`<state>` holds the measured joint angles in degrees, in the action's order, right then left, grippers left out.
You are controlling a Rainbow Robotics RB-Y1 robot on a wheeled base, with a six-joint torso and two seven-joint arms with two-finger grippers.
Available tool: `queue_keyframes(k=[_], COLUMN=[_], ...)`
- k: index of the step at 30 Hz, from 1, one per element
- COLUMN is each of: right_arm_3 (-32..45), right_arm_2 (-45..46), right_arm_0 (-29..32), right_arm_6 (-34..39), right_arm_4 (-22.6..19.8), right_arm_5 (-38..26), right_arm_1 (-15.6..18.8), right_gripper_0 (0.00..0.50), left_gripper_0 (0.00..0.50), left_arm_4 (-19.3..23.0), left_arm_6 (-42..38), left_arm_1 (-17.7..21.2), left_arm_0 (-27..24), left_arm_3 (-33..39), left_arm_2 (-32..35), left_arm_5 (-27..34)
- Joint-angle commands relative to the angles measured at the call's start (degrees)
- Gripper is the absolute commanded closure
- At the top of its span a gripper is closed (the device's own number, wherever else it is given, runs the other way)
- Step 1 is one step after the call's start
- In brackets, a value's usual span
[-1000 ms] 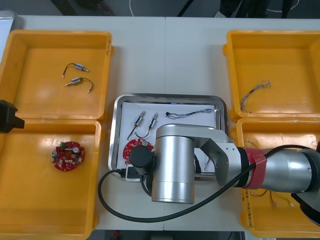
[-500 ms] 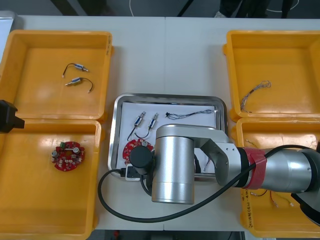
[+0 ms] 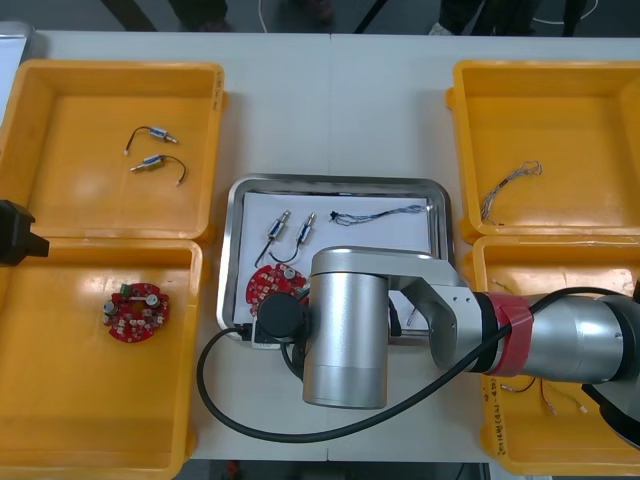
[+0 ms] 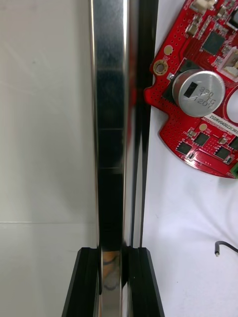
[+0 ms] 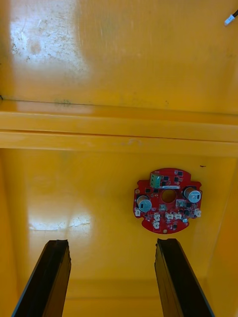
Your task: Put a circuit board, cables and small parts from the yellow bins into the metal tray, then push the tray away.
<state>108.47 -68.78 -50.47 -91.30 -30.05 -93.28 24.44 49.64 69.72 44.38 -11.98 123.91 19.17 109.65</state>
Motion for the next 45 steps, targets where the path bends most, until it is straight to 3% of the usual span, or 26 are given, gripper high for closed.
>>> queue_keyframes(k=[1,18,45], right_arm_3=[0.4,0.4,-8.9], right_arm_2=[-0.7,-0.7,-0.7], right_arm_0=[-3.6,-7.7,-16.9], right_arm_6=[-2.3,-2.7,-3.6], right_arm_4=[-0.4,-0.4,-2.7], right_arm_5=[0.6,0.9,5.1], right_arm_1=[1.1,3.0,2.9], right_gripper_0=[0.5,0.5,0.5], left_gripper_0=[0.0,0.0,0.0], left_arm_4=[0.5,0.5,0.5], left_arm_6=[3.9,3.9,3.9], left_arm_1=[2.6,2.6,2.6], left_arm_0=[0.9,0.9,0.9], left_arm_3=[1.8,1.8,1.8], left_arm_2=[1.9,1.9,1.9], left_arm_5=[0.4,0.4,0.4])
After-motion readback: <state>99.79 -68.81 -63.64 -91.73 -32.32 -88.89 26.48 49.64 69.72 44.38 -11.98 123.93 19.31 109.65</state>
